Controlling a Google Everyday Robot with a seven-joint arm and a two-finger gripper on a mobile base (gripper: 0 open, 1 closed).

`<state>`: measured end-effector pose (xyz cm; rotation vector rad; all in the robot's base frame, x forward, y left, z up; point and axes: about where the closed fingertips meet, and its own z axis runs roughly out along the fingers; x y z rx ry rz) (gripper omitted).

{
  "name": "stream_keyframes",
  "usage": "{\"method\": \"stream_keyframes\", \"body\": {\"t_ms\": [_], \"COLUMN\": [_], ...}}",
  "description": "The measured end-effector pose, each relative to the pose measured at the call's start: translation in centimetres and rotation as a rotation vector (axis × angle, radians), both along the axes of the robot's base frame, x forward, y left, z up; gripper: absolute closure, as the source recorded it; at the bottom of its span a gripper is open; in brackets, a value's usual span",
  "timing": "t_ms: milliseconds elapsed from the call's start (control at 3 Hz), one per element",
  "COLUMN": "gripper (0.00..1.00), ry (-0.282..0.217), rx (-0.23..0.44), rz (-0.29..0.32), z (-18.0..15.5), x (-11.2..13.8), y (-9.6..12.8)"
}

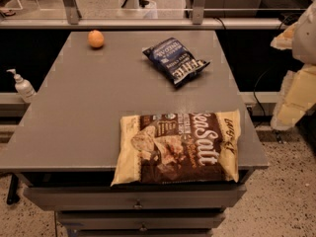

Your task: Pick orange

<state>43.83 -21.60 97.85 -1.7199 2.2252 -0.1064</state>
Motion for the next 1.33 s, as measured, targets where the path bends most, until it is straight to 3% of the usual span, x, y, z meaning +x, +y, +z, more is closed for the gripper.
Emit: {"method": "stream_keyframes", "body": {"t_ms": [333,667,1333], "gripper": [0.00,0.00,0.00], "ry": [0.000,-0.047,-0.183], "rx": [0.000,0.071,0.360], "rz": [0.000,0.012,0.092], "z": [0.0,-0.5,-2.8], "x": [0.0,3.1,14.0], "y": [0.0,2.6,16.4]}}
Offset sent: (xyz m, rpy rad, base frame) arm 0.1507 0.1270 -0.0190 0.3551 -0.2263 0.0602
